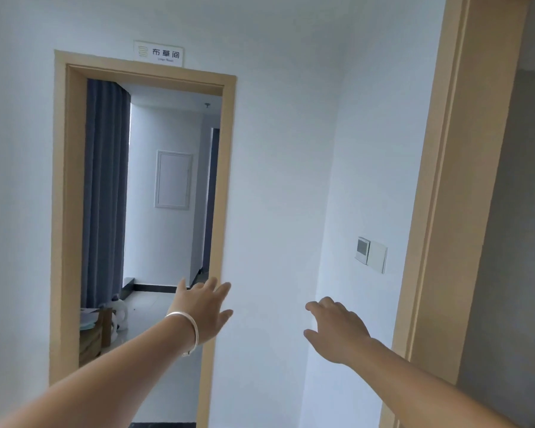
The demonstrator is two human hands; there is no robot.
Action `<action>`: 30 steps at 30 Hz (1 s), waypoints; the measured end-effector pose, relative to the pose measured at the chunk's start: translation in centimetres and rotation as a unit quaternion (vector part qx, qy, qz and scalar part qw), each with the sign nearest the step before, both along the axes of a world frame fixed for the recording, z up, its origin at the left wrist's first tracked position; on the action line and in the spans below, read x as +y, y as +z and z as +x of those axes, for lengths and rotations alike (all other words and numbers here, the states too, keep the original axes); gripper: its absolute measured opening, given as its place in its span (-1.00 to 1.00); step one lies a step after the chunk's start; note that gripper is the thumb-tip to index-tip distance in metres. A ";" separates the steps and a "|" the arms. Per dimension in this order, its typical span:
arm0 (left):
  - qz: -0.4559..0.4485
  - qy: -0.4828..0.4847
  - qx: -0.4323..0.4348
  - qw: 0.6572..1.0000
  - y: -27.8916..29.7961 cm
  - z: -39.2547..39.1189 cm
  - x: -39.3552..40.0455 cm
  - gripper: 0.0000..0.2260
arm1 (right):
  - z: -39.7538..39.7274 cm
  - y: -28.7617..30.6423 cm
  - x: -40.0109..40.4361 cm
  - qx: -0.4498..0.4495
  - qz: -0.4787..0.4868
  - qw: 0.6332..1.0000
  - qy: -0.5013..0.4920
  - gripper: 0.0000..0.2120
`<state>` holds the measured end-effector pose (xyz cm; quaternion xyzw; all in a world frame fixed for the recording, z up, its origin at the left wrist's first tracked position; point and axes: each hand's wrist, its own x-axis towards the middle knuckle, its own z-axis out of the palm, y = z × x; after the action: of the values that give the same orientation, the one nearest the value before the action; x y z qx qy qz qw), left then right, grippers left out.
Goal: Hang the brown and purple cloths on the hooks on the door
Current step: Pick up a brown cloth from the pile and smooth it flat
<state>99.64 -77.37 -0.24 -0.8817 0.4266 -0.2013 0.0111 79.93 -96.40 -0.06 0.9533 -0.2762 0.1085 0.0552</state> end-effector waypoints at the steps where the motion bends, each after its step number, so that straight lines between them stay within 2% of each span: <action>1: -0.003 -0.004 -0.004 1.000 0.4 1.8 -1.2 -0.51 | 1.6 0.5 -1.2 0.000 -0.004 1.000 -0.004 -0.50; 8: -0.007 -0.026 -0.011 1.000 1.5 11.8 -8.7 -0.50 | 10.8 1.7 -7.4 -0.009 -0.009 0.999 -0.029 -0.50; 17: -0.010 -0.035 -0.002 0.999 0.2 20.2 -15.0 -0.52 | 20.3 0.6 -13.6 -0.005 0.011 1.000 -0.019 -0.50; 22: -0.002 -0.003 -0.007 1.000 -1.3 25.5 -17.6 -0.51 | 27.7 -0.8 -17.8 -0.007 0.014 1.000 0.020 -0.51; 30: 0.010 0.099 -0.020 0.995 -1.7 36.2 -20.4 -0.48 | 43.3 -1.4 -24.0 -0.036 0.020 0.990 0.138 -0.51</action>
<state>135.79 -97.82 -1.99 -0.9153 0.3387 -0.2125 0.0481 123.23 -120.37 -1.50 0.9787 -0.1459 0.1437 0.0102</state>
